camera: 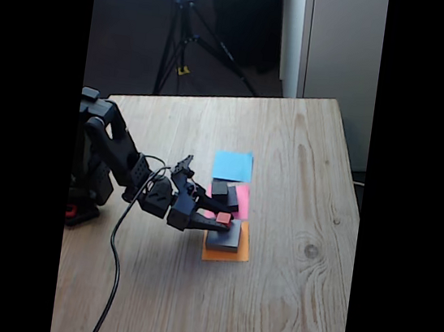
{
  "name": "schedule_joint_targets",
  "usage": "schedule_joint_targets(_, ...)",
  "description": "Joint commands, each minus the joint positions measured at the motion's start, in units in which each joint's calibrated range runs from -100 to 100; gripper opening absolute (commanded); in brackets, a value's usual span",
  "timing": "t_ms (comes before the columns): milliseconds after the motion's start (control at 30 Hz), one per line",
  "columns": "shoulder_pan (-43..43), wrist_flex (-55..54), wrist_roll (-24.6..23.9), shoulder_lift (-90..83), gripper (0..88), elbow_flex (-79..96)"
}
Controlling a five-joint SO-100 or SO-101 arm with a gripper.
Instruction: Tower of hanoi
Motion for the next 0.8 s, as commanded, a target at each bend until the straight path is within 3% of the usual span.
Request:
schedule_joint_targets(0, -0.7, -1.6, 0.7, -0.1, 0.2, -1.3)
schedule_joint_targets(233, -1.3, 0.3, 0.7, -2.8, 0.2, -2.5)
schedule_joint_targets(400, -1.7, 12.6, 0.7, -11.4, 0.2, -5.8)
schedule_joint_targets(600, -1.4, 40.9, -3.8, -25.7, 0.2, -15.0)
schedule_joint_targets(767, -1.3, 71.2, 0.5, -37.6, 0.2, -24.6)
